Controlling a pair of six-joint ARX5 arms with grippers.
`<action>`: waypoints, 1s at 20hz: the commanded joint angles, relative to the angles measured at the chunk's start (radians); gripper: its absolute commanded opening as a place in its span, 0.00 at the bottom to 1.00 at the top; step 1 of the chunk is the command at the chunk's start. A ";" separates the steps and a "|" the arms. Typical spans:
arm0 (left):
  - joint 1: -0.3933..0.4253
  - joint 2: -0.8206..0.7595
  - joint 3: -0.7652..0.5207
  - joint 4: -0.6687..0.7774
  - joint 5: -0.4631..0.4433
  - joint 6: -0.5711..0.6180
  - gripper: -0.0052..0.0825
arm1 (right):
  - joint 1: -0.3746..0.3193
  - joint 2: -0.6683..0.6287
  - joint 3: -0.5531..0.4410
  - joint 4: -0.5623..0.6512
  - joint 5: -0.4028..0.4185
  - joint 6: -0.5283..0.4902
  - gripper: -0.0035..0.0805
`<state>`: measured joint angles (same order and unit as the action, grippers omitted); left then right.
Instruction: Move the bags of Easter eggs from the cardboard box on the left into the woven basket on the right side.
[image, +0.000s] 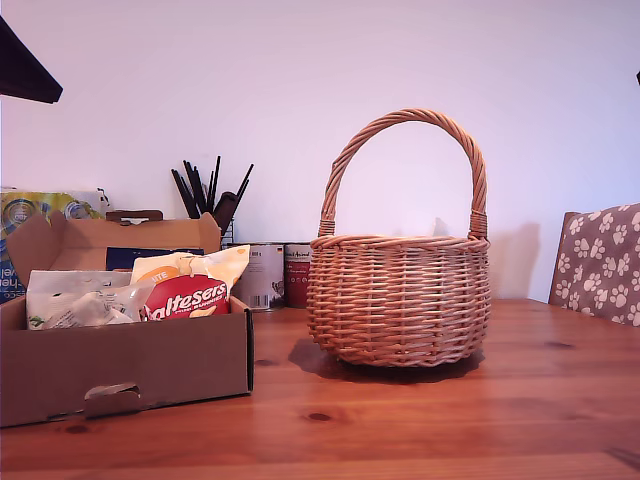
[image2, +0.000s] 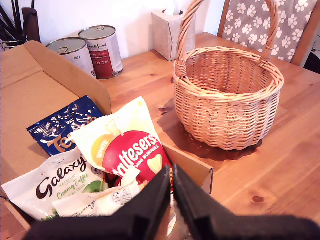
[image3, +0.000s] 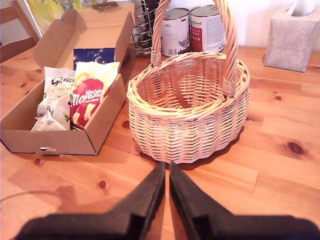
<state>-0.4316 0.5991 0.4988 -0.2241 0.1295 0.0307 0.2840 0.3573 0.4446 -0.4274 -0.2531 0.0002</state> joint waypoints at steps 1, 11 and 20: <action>-0.002 -0.003 -0.021 0.015 0.000 -0.005 0.03 | 0.003 0.000 -0.005 -0.092 0.001 -0.001 0.03; -0.002 -0.003 -0.018 0.022 0.000 -0.004 0.03 | 0.004 0.000 0.003 -0.067 -0.045 0.005 0.03; 0.043 0.158 0.135 -0.146 0.040 0.300 0.03 | 0.004 0.104 0.050 -0.035 -0.125 -0.006 0.03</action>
<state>-0.3931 0.7349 0.6468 -0.3542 0.1619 0.2901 0.2840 0.4541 0.4896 -0.4679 -0.3687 -0.0010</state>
